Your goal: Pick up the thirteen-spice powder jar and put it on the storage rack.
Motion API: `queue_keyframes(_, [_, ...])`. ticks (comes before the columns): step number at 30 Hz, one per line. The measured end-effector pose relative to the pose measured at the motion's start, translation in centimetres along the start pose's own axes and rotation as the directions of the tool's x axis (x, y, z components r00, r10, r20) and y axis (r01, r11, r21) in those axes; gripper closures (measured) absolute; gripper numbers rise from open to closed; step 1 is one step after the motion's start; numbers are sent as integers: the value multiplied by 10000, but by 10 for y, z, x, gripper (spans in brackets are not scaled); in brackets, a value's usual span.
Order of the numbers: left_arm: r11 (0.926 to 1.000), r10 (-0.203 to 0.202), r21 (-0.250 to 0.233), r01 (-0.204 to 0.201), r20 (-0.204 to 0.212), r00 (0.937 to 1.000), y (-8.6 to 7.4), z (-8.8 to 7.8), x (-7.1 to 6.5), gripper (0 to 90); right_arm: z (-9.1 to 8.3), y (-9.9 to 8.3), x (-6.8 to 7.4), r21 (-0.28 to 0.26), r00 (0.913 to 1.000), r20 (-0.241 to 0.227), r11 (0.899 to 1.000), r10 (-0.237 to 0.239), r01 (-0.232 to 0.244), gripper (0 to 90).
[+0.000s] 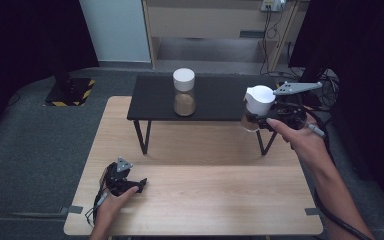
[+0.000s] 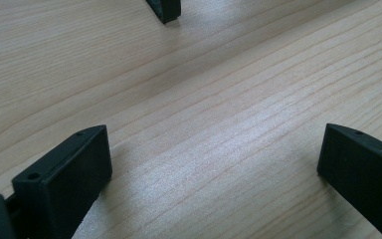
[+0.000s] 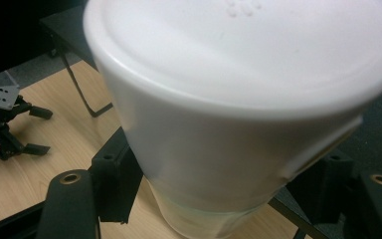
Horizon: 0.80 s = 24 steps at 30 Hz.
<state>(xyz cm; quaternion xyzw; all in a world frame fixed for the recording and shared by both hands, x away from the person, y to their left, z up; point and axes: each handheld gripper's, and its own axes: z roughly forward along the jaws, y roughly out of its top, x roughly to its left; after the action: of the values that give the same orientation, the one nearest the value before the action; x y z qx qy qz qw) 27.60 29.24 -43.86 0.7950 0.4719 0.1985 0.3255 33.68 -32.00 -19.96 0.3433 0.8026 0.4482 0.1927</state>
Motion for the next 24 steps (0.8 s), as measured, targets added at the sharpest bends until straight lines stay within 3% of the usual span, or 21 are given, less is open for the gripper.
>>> queue_keyframes(24, [10000, -3, -10, 3, -9, 10000, 0, 0, 0, 0, 18, 14, -16, 22, 9996, 144, 9997, 239, -240, 313])
